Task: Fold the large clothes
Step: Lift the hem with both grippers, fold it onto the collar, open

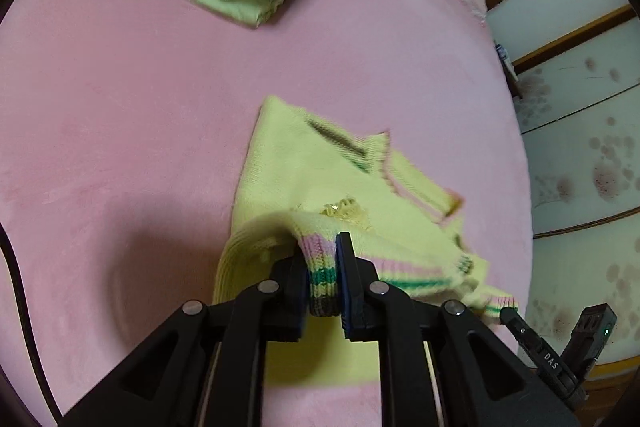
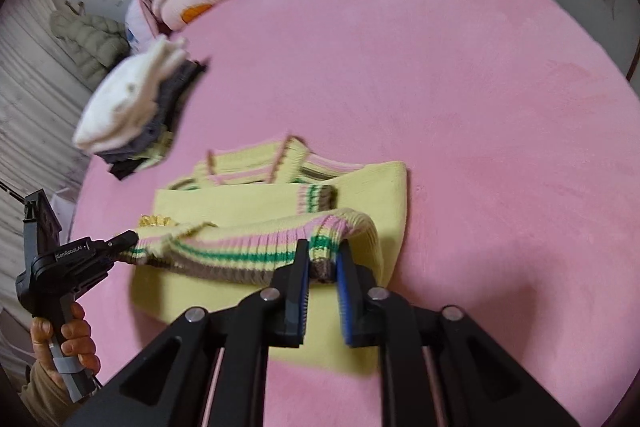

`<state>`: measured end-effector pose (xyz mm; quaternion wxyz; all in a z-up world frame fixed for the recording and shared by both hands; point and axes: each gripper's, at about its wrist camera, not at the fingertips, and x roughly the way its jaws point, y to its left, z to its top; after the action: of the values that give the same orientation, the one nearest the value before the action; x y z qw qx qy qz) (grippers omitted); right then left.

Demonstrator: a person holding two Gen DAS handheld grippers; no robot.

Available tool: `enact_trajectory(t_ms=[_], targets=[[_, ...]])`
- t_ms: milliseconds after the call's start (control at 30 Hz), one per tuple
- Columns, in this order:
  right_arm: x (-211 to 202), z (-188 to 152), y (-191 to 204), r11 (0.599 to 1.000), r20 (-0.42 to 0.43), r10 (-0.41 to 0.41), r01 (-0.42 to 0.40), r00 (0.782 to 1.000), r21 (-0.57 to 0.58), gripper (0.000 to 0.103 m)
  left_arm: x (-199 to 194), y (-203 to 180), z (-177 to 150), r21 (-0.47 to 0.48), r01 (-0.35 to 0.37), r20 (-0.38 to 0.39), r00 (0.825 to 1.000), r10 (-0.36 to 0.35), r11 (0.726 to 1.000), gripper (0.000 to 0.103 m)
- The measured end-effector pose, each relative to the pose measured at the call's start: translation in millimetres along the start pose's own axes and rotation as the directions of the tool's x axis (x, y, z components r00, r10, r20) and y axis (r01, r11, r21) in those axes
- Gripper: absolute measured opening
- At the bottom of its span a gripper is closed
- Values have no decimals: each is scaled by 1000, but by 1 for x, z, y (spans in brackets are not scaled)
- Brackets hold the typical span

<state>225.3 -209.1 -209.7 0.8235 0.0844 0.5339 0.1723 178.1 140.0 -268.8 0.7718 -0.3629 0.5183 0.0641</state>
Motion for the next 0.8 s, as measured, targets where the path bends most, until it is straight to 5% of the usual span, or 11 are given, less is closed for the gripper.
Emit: enact_trajectory(t_ms=[133, 200, 300, 433, 667, 800], targets=[[15, 3, -8, 999, -6, -37, 37, 999, -28, 37, 10, 5, 3, -14, 49, -29, 998, -49, 999, 35], [10, 3, -11, 999, 12, -2, 2, 1000, -33, 38, 8, 6, 5, -6, 84, -21, 996, -84, 996, 59], [-3, 2, -16, 999, 48, 24, -22, 999, -46, 40, -11, 4, 0, 19, 95, 29, 995, -95, 995, 81], [-11, 5, -18, 997, 65, 54, -51, 996, -53, 41, -28, 2, 3, 89, 100, 81, 991, -107, 991, 83], [2, 5, -10, 983, 48, 34, -25, 998, -182, 41, -8, -5, 12, 257, -44, 107, 994, 17, 965, 83], [17, 9, -13, 983, 34, 22, -15, 999, -183, 41, 9, -3, 18, 334, -59, 66, 997, 39, 941, 66]])
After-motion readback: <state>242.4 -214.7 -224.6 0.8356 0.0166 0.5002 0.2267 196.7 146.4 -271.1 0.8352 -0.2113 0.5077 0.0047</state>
